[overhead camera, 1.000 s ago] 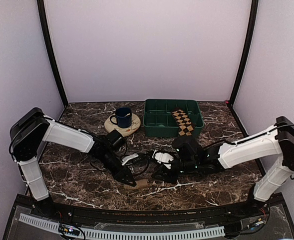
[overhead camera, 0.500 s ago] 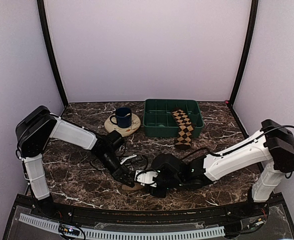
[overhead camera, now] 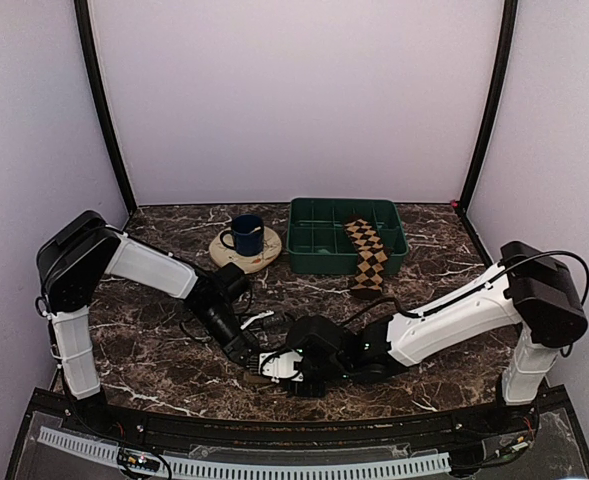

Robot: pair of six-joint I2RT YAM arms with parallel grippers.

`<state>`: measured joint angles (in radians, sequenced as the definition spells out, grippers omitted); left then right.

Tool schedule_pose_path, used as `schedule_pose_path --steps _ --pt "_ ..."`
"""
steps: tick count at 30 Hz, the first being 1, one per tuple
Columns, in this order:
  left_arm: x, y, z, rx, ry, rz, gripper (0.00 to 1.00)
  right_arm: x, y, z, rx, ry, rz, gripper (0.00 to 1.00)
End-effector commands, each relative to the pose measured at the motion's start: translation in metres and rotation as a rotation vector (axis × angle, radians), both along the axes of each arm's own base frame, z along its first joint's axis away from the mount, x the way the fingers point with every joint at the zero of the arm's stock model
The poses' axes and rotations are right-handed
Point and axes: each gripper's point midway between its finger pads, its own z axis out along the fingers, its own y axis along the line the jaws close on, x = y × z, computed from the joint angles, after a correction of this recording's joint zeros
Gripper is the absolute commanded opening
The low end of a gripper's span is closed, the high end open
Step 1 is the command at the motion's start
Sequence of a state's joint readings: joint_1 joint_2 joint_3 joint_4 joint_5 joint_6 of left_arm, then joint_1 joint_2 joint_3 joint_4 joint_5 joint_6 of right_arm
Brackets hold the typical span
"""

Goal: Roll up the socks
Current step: Roll the sock at the center of the board.

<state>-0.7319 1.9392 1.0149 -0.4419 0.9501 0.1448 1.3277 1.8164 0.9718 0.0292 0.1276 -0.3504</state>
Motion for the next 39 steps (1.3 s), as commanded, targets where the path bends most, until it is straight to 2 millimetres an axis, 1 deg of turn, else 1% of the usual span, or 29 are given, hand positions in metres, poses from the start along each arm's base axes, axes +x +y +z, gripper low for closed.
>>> schedule_pose_path --steps 1,6,10,13,17,20,22,24,26,30,33,35,36,39 --pt "-0.012 0.019 -0.022 0.12 0.041 -0.014 0.0 0.004 0.007 -0.003 -0.036 -0.079 0.047 0.4" --pt "-0.012 0.018 -0.023 0.12 0.049 -0.016 0.0 0.004 0.007 -0.013 -0.058 -0.088 0.063 0.4" --pt "-0.012 0.018 -0.023 0.116 0.056 -0.017 0.0 0.005 0.009 -0.02 -0.074 -0.094 0.074 0.36" --pt "-0.012 0.018 -0.023 0.118 0.058 -0.017 0.0 0.002 0.008 -0.028 -0.1 -0.082 0.091 0.27" --pt "-0.012 0.018 -0.023 0.123 0.053 -0.016 0.0 -0.001 0.007 -0.035 -0.122 -0.054 0.109 0.16" --pt "-0.01 0.017 -0.022 0.125 0.046 -0.007 0.0 -0.002 0.004 -0.042 -0.156 -0.009 0.113 0.11" --pt "-0.007 0.017 -0.021 0.13 0.032 0.003 0.03 -0.002 0.002 -0.046 -0.176 0.022 0.108 0.08" --pt "-0.005 0.017 -0.018 0.137 0.012 0.013 0.08 -0.003 -0.002 -0.05 -0.193 0.053 0.105 0.04" --pt "-0.003 0.018 -0.016 0.141 -0.001 0.023 0.11 -0.004 -0.005 -0.053 -0.206 0.085 0.098 0.0" --pt "0.003 0.02 -0.009 0.149 -0.054 0.052 0.19 -0.004 -0.01 -0.058 -0.22 0.137 0.081 0.0" --pt "0.007 0.022 -0.002 0.153 -0.099 0.075 0.21 -0.004 -0.012 -0.058 -0.227 0.171 0.069 0.0" --pt "0.01 0.021 0.007 0.144 -0.123 0.095 0.22 -0.005 -0.013 -0.058 -0.227 0.196 0.065 0.0" --pt "0.015 0.024 0.007 0.162 -0.158 0.109 0.24 -0.005 -0.012 -0.058 -0.224 0.208 0.062 0.0" --pt "0.024 0.026 0.016 0.169 -0.227 0.148 0.26 -0.006 -0.011 -0.055 -0.214 0.245 0.056 0.0"
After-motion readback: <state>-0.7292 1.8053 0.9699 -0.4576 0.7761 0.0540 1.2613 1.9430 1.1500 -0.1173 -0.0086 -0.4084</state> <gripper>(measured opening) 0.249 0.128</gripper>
